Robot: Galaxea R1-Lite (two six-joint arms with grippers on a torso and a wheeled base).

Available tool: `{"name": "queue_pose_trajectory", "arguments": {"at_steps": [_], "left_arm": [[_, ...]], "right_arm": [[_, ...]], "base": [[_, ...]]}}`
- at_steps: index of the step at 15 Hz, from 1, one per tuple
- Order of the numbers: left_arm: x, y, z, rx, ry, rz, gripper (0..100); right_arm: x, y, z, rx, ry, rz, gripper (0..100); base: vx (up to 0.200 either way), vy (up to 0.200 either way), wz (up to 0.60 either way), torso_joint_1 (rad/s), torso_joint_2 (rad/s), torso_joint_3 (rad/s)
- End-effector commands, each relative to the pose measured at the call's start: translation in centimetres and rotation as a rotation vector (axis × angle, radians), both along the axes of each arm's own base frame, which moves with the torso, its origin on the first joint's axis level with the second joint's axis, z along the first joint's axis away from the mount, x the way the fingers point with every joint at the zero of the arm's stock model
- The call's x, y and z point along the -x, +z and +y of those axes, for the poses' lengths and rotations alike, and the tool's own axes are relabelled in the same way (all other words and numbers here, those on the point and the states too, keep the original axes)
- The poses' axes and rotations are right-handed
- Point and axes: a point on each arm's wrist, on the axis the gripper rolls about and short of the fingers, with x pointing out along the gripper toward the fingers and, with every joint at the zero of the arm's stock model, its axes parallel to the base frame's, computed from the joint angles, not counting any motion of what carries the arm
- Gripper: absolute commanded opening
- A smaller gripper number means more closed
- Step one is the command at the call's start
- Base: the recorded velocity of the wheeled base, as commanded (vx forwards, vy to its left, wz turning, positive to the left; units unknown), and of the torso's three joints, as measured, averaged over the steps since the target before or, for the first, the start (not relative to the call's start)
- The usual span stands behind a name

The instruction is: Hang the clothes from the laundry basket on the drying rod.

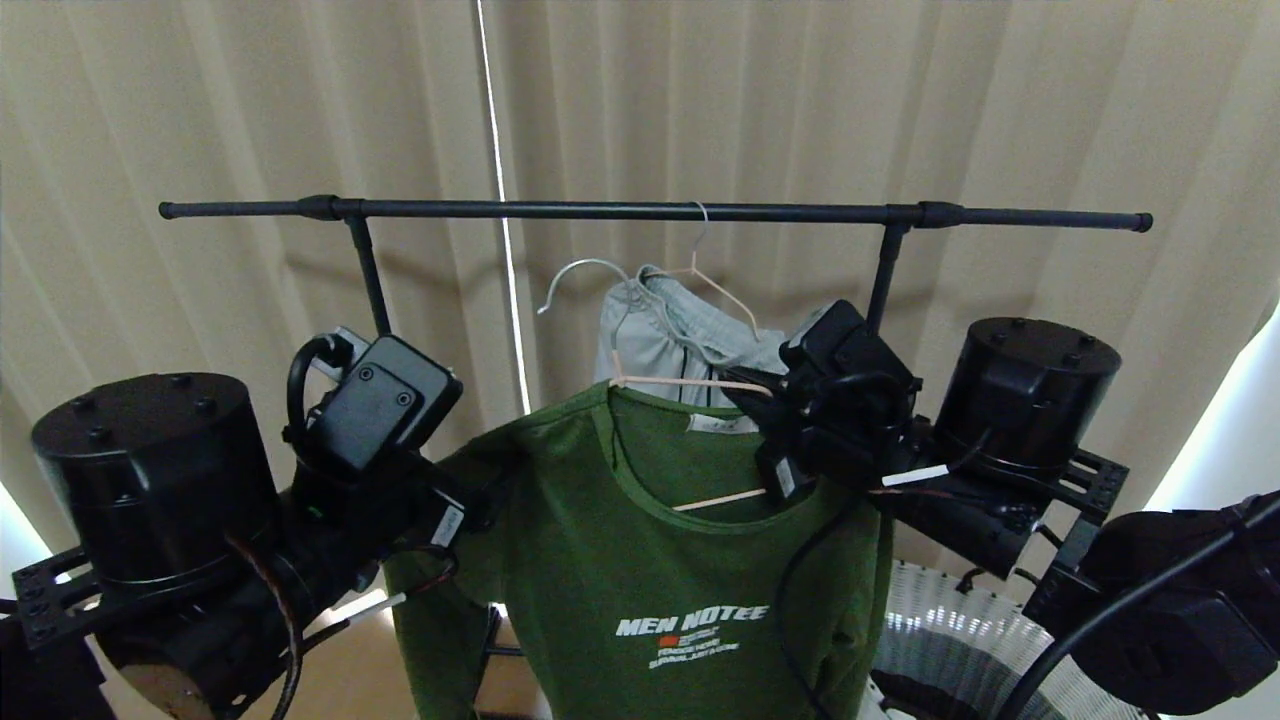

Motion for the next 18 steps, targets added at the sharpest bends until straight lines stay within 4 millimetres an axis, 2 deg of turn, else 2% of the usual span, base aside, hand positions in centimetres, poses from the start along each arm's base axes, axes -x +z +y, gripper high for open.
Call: {"name": "queue_pose_trajectory", "arguments": {"at_steps": [1, 5, 6, 8, 10, 15, 18], "left_arm": [[2.3, 1.5, 1.6, 0.098, -0.027, -0.042, 100], [4.8, 2.1, 3.8, 0.176, -0.092, -0.078, 100], [4.9, 2.2, 4.4, 0.180, -0.070, -0.086, 100], [4.1, 2.4, 6.9, 0.189, 0.055, -0.108, 100], [4.2, 2.7, 8.1, 0.200, 0.055, -0.121, 100], [4.0, 2.2, 8.1, 0.191, 0.030, -0.093, 100], [3.5, 0.3, 7.7, 0.161, -0.034, -0.005, 100]], "right_arm": [[-0.2, -0.3, -1.9, -0.012, -0.069, -0.016, 0], [-1.2, -1.4, -5.1, -0.035, -0.189, -0.033, 0], [-1.2, -1.4, -5.4, -0.045, -0.201, -0.041, 0], [-0.4, -2.0, -6.7, -0.058, -0.273, -0.053, 0], [0.1, -2.3, -7.0, -0.089, -0.295, -0.085, 0], [-0.2, -3.2, -7.8, -0.146, -0.319, -0.079, 0], [-0.6, -3.5, -7.5, -0.179, -0.316, -0.097, 0]], "base": [[0.000, 0.000, 0.00, 0.000, 0.00, 0.000], [0.000, 0.000, 0.00, 0.000, 0.00, 0.000], [0.000, 0.000, 0.00, 0.000, 0.00, 0.000], [0.000, 0.000, 0.00, 0.000, 0.00, 0.000], [0.000, 0.000, 0.00, 0.000, 0.00, 0.000], [0.000, 0.000, 0.00, 0.000, 0.00, 0.000], [0.000, 0.000, 0.00, 0.000, 0.00, 0.000]]}}
